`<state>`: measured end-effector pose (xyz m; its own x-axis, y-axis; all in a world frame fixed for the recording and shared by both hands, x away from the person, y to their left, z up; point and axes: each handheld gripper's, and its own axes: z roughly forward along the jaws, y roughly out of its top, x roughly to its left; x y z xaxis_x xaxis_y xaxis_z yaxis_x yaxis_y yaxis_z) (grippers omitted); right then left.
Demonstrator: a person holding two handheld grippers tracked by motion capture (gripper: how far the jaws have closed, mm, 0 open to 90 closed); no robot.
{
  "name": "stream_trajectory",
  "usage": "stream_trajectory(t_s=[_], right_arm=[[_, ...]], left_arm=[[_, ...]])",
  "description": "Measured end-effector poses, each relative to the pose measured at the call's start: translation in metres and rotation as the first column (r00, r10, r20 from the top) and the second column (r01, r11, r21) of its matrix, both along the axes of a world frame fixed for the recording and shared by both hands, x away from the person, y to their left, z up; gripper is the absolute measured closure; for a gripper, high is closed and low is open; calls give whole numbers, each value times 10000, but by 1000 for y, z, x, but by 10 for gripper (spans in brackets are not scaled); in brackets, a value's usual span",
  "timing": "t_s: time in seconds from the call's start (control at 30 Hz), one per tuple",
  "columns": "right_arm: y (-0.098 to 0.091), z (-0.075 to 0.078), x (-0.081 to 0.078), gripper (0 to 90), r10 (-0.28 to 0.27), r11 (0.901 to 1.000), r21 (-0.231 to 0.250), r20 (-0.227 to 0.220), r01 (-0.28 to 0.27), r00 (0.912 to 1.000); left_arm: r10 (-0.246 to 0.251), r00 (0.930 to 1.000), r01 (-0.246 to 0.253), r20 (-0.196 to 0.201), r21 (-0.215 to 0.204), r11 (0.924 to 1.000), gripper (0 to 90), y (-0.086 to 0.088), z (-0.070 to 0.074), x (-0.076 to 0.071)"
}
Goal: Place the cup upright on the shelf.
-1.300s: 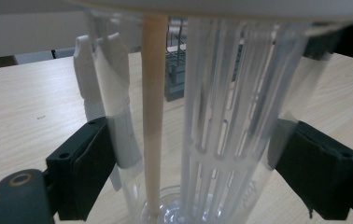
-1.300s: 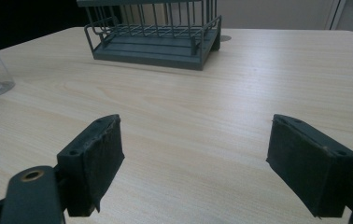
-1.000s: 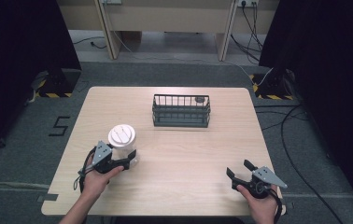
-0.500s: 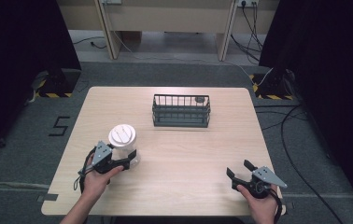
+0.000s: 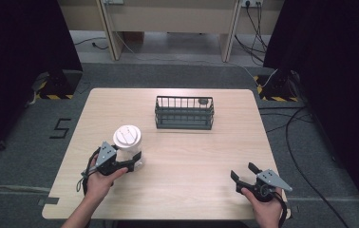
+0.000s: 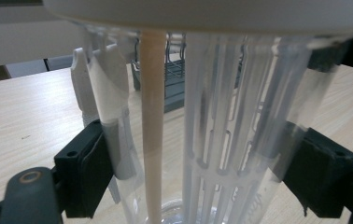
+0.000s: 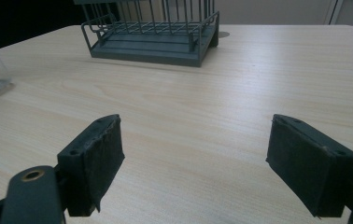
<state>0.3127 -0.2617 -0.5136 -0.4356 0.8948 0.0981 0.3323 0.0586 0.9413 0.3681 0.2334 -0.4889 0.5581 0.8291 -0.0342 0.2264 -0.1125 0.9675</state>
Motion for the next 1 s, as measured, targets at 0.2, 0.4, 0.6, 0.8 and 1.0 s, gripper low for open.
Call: stream_trajectory(t_s=[0.2, 0.4, 0.6, 0.8, 1.0], right_arm=[[0, 0, 1, 190, -22, 9999, 135, -31, 22, 10000], [-2, 3, 1, 191, -119, 9995, 298, 108, 115, 9999], [-3, 4, 0, 191, -201, 9994, 298, 233, 194, 9995], [-3, 4, 0, 191, -248, 9992, 330, 266, 239, 9993], [-3, 4, 0, 191, -251, 9993, 298, 305, 241, 9992]], left_arm=[[-7, 9998, 5, 179, 107, 9999, 173, -1, 10, 5], [-48, 9997, 48, 252, 0, 10000, 174, -3, 18, 10], [-139, 9989, 145, 453, -124, 9998, 174, -11, 27, 14], [-236, 9987, 245, 458, -192, 9995, 174, -17, 30, 17], [-280, 9983, 288, 519, -158, 9995, 174, -22, 36, 27]])
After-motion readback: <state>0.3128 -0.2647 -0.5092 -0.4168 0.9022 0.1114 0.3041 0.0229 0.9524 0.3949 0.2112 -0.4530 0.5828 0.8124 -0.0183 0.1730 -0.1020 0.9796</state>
